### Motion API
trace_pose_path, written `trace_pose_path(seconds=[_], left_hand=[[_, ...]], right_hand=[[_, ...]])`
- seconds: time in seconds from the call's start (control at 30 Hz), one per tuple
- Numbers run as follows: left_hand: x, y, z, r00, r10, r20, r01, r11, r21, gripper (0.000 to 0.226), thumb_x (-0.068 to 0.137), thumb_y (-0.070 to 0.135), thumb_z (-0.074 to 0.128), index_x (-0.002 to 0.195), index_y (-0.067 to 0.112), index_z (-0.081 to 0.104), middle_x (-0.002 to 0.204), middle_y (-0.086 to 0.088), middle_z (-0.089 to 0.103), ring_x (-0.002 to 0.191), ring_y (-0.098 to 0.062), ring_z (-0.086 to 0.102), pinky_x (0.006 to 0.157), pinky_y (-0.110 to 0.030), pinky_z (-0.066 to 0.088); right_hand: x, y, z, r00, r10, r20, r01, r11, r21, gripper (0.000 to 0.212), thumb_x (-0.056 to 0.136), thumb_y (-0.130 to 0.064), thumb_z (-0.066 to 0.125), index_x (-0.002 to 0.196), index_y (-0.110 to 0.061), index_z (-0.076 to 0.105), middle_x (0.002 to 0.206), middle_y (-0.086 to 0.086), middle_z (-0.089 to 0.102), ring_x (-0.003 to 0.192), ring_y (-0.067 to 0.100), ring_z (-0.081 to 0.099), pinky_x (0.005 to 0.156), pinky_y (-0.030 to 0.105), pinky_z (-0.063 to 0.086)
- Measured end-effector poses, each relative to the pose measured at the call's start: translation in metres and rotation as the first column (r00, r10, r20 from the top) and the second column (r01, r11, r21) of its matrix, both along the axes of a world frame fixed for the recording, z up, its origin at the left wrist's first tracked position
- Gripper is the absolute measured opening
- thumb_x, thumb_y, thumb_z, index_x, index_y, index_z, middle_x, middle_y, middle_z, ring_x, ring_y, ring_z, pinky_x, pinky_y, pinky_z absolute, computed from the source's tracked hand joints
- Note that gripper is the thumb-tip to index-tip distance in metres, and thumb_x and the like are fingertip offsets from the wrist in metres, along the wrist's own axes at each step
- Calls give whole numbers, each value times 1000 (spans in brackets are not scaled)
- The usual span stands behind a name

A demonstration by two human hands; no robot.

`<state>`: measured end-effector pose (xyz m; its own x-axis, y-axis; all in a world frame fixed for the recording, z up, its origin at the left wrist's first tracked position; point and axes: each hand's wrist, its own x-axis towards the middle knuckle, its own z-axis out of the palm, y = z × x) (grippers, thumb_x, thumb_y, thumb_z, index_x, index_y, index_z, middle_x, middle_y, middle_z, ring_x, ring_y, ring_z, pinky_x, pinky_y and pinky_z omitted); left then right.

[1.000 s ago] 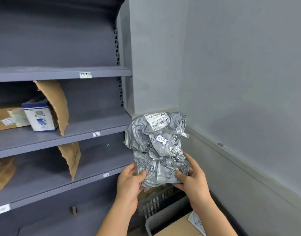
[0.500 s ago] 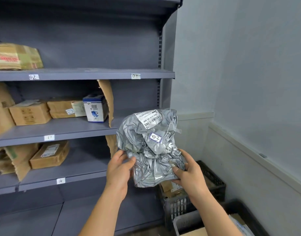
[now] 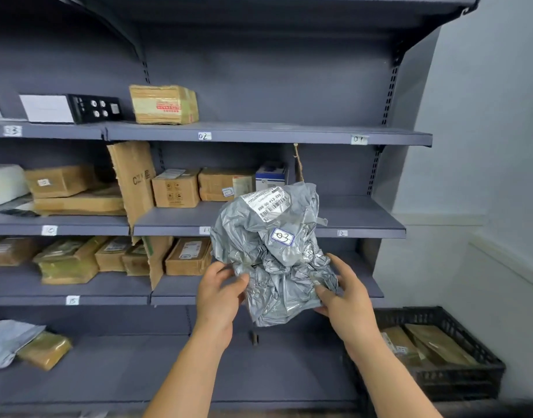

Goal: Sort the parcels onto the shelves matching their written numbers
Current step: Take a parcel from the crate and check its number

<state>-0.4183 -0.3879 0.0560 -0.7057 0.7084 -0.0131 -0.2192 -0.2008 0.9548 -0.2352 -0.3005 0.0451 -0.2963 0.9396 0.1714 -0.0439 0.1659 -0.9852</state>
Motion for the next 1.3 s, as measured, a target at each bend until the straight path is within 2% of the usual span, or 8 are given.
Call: trace_pose_path(seconds=[0.1, 0.27, 0.5, 0.77, 0.9, 1.03, 1.2, 1.3], left_hand=[[-34, -24, -1, 998, 61, -1, -61, 998, -2, 28, 87, -6, 68, 104, 16, 63, 106, -4, 73, 98, -24, 70, 91, -48, 55], [-84, -64, -7, 987, 159, 1, -159, 987, -20, 30, 86, -7, 69, 107, 14, 61, 105, -5, 73, 102, -28, 69, 98, -55, 52], [-133, -100, -9, 965, 261, 6, -261, 965, 3, 30, 87, -10, 67, 101, 15, 60, 90, 2, 74, 90, -24, 69, 92, -51, 53], [-199, -106, -15, 935, 354, 29, -354, 935, -19, 27, 87, -10, 66, 104, 10, 59, 96, -5, 73, 89, -25, 67, 87, -49, 54], [-236, -99, -10, 915, 402, 21, -402, 916, -5, 26, 88, -9, 66, 98, 14, 58, 88, 3, 72, 81, -19, 65, 76, -35, 50], [-283, -96, 2, 886, 463, 12, -463, 887, -5, 27, 89, -8, 66, 102, 14, 56, 95, 0, 69, 78, -15, 65, 71, -29, 50], [-341, -92, 15, 853, 521, -12, -521, 853, 7, 25, 88, -9, 65, 98, 13, 57, 76, 9, 72, 78, -19, 64, 76, -37, 48], [-372, -93, 16, 831, 556, -14, -556, 831, -9, 28, 88, -7, 67, 104, 14, 58, 89, 3, 72, 82, -21, 65, 78, -39, 49]], right_hand=[[-40, -13, -3, 999, 13, 36, -14, 999, 31, 61, 94, -3, 63, 125, -54, 53, 119, -11, 67, 113, 15, 66, 95, 49, 56], [-97, -36, -6, 995, 71, 72, -77, 994, 81, 63, 91, 0, 64, 118, -56, 55, 110, -19, 69, 108, 12, 67, 95, 49, 56], [-163, -54, -11, 980, 175, 97, -184, 979, 88, 61, 91, -2, 65, 116, -56, 55, 112, -17, 70, 107, 11, 68, 97, 48, 54], [-243, -41, -17, 954, 283, 97, -290, 954, 70, 60, 89, -5, 67, 117, -57, 57, 116, -18, 69, 108, 15, 68, 96, 50, 54], [-291, -26, -13, 935, 338, 108, -348, 933, 95, 61, 89, -3, 66, 110, -60, 59, 112, -26, 68, 107, 13, 68, 96, 50, 54], [-351, -12, -4, 912, 399, 98, -408, 908, 99, 59, 89, -7, 67, 111, -61, 59, 113, -22, 69, 107, 14, 68, 94, 51, 55], [-415, -5, 14, 881, 466, 81, -472, 876, 95, 61, 92, -10, 67, 102, -69, 55, 103, -31, 68, 105, 18, 69, 94, 50, 55], [-446, -5, 20, 859, 506, 81, -512, 853, 98, 53, 94, -12, 66, 110, -60, 53, 112, -22, 68, 105, 16, 68, 94, 48, 54]])
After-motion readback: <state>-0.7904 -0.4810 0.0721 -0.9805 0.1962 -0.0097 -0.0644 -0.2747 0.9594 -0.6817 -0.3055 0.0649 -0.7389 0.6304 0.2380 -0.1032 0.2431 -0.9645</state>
